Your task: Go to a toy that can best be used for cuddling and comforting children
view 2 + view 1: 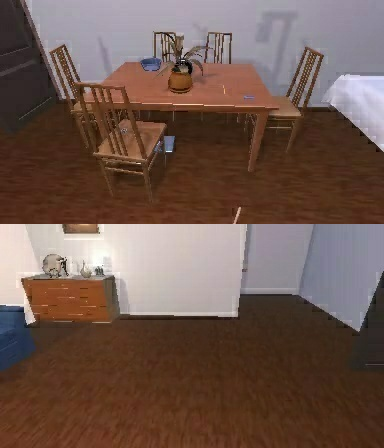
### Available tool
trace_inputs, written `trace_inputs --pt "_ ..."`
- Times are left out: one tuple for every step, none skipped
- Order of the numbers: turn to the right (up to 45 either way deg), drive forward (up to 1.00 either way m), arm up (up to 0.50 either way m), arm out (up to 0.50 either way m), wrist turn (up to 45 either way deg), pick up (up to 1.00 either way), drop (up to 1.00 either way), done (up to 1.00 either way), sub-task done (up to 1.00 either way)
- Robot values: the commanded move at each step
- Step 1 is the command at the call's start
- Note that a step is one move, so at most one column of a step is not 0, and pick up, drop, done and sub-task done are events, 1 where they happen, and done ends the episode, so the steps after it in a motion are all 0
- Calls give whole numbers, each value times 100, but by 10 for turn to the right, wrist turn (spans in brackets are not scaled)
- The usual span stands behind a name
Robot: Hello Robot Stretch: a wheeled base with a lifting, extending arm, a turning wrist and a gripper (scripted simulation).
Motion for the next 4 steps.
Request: trace_inputs --pt "240 0 0 0 0 0 0 0 0" --pt "0 90 0 0 0 0 0 0 0" --pt "60 0 0 0 0 0 0 0 0" --pt "0 100 0 0 0 0 0 0 0"
